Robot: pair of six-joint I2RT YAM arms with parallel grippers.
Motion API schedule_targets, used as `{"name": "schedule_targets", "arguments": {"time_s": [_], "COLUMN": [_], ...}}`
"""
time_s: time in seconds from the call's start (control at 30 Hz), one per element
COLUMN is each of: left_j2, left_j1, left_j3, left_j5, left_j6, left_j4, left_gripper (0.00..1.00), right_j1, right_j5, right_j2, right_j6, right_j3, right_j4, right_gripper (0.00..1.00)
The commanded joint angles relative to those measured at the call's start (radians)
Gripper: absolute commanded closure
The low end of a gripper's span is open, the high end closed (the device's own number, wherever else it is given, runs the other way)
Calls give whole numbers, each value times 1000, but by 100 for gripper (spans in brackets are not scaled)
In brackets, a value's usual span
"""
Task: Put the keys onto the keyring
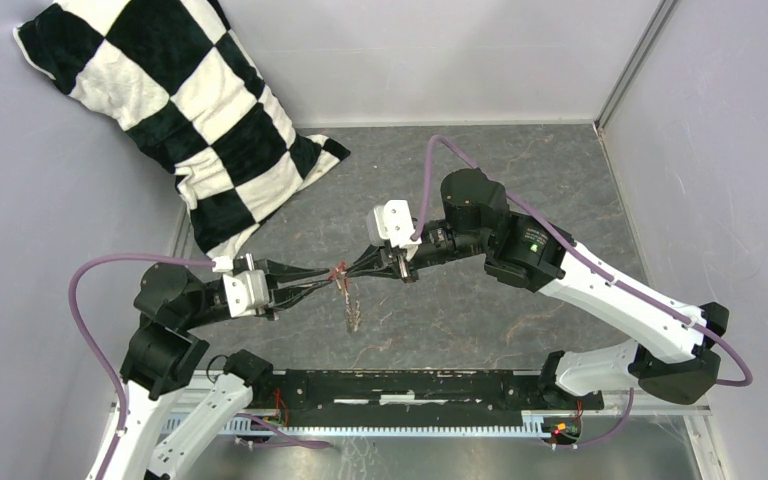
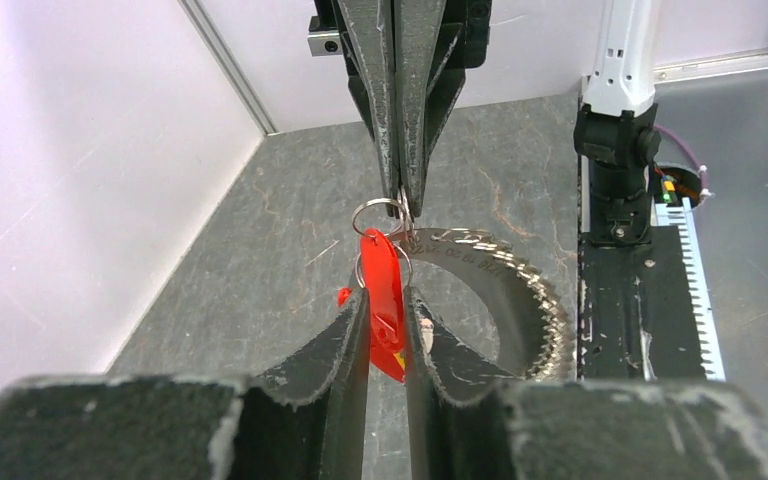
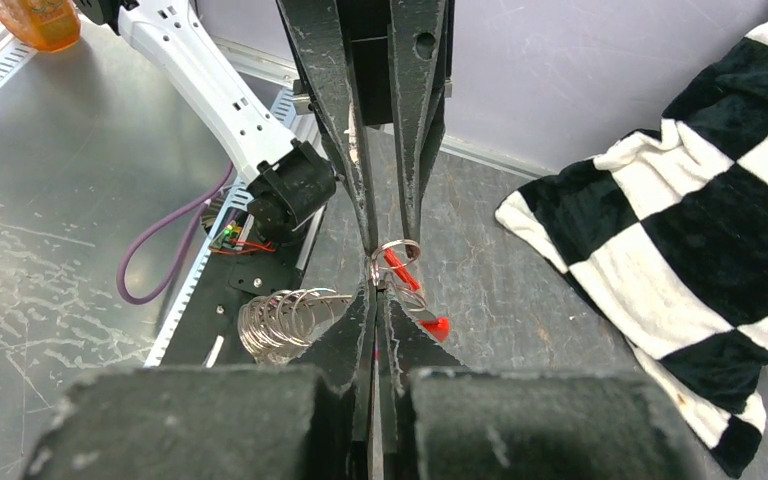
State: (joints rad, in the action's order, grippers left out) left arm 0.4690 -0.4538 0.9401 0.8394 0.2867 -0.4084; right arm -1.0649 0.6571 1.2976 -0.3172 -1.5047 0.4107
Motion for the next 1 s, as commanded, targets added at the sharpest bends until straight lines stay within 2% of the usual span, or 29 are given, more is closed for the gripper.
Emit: {"name": "schedule_targets", "arguments": {"time_s": [0.0,0.13,0.2,0.3,0.37,0.43,0.5,0.57,0.63,0.73,0.83,0.97], "left_j2": [-19,-22,-33,-60,-63,-60,-62,-66,-64,-47,-47,-57], "left_j1": [-1,0,0,0,-1,-1,0,-1,0,0,-1,-1], "left_j3": [-16,-23,-32,-52,-52,-40,-35,-39,-41,-37,-47,-65], "left_j5": [-10,-10,-50,-119,-119,-46,42,90,92,25,-58,-73], "left_j6": [63,85,84,61,39,71,83,78,69,71,28,-8], "left_j4": [32,33,62,133,141,90,45,23,22,37,126,174], "left_gripper": [75,81,87,91,80,70,56,50,50,56,62,62], "right_j1": [2,2,2,2,3,2,3,2,2,3,2,1], "right_j5": [-8,-3,-1,1,1,-5,-11,-11,-11,-8,-5,1], "right_j2": [-10,-11,-13,-14,-14,-11,-7,-6,-2,1,5,6], "right_j6": [27,42,52,65,70,75,79,82,88,98,101,105], "right_j3": [-8,-1,7,16,20,20,20,21,21,18,18,21], "right_j4": [-60,-78,-89,-101,-109,-114,-119,-123,-128,-137,-139,-146], "right_gripper": [100,100,100,100,100,100,99,100,100,100,100,100]}}
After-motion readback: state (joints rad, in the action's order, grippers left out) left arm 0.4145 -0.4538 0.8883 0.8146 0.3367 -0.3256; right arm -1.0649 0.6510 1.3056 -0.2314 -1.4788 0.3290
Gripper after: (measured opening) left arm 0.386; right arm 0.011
